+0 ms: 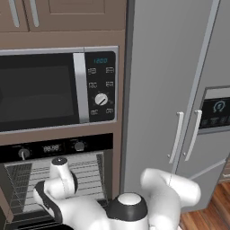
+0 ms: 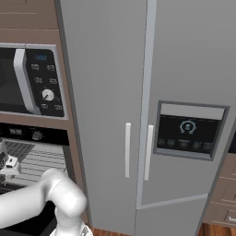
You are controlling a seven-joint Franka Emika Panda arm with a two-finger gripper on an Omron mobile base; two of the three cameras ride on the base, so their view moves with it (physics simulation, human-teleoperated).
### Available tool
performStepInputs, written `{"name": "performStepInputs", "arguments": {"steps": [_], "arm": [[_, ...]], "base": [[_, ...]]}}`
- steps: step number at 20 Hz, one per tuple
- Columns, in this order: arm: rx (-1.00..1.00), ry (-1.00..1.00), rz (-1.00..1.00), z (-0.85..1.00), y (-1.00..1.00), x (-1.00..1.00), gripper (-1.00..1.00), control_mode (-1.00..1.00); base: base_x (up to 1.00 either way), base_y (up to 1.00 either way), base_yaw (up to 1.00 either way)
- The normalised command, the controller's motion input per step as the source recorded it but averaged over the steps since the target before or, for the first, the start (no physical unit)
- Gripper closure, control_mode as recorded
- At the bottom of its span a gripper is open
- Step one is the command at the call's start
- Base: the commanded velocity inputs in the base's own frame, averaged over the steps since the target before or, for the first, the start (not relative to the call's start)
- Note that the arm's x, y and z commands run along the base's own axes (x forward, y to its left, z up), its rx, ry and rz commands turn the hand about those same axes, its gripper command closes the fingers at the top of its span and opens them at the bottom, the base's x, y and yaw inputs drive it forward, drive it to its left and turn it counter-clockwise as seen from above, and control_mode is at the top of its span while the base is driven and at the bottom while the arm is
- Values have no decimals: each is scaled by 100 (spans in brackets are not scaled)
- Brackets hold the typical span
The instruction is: Take the fish from the oven and place it on the plate on the counter.
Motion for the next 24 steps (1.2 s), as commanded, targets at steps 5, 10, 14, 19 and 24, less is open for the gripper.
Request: {"name": "performStepInputs", "arguments": {"steps": [5, 10, 14, 19, 24], "arm": [[0, -7, 0, -28, 20, 8, -100, -100], [0, -12, 0, -18, 7, 15, -100, -100], [0, -5, 0, -21, 9, 24, -100, -100], [0, -2, 0, -21, 19, 24, -100, -100], [0, 0, 0, -14, 30, 22, -100, -100]], "base": [[0, 0, 0], [0, 0, 0], [0, 0, 0], [0, 0, 0], [0, 0, 0]]}}
